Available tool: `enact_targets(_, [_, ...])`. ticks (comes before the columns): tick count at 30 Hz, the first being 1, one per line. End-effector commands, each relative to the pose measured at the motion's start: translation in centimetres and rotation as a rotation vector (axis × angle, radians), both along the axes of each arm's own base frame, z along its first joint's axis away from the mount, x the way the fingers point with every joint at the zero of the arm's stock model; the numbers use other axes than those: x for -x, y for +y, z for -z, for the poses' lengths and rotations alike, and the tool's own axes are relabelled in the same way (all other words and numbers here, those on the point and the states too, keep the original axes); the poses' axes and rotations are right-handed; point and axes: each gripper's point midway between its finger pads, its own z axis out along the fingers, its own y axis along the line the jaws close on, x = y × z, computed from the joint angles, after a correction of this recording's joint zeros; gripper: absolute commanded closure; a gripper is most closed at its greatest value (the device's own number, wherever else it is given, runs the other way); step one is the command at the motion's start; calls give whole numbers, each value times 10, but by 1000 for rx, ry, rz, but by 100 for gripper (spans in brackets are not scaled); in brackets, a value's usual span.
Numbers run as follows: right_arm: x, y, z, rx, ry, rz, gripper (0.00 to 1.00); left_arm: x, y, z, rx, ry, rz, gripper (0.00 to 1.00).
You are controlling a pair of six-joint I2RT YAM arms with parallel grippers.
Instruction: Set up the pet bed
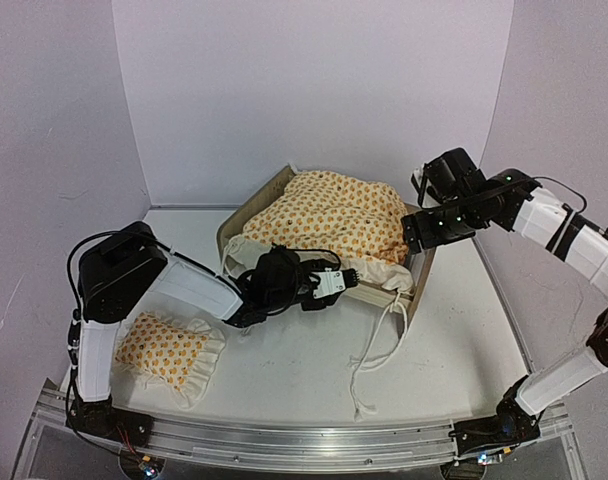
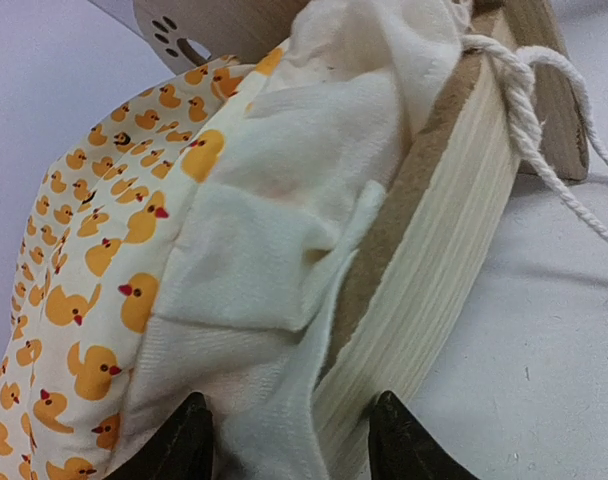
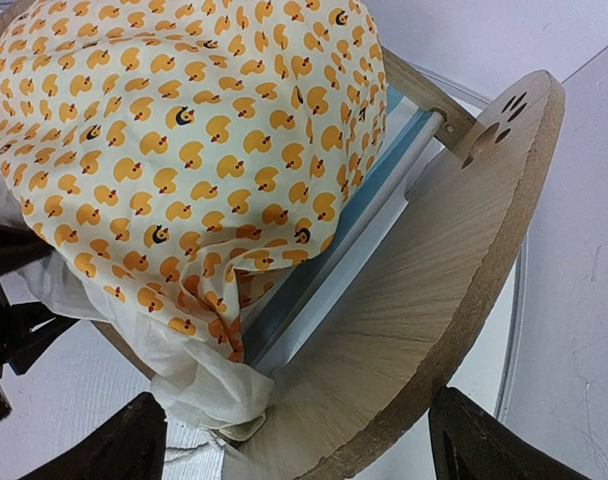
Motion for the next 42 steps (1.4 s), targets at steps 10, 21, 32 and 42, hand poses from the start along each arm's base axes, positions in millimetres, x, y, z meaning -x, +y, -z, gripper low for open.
enact_targets(10, [-4, 3, 2, -34, -19, 26, 29, 2, 7, -74, 124, -174, -102, 99])
enact_targets(21, [-12, -25, 0, 18, -91, 186, 69, 37, 49, -80, 251, 8, -93, 100])
enact_targets(32, [-15, -20, 11, 38, -60, 161, 100, 49, 84, -72, 384, 186, -106, 100])
enact_targets(42, [-12, -25, 16, 80, -54, 142, 100, 6, 112, -37, 330, 167, -358, 100])
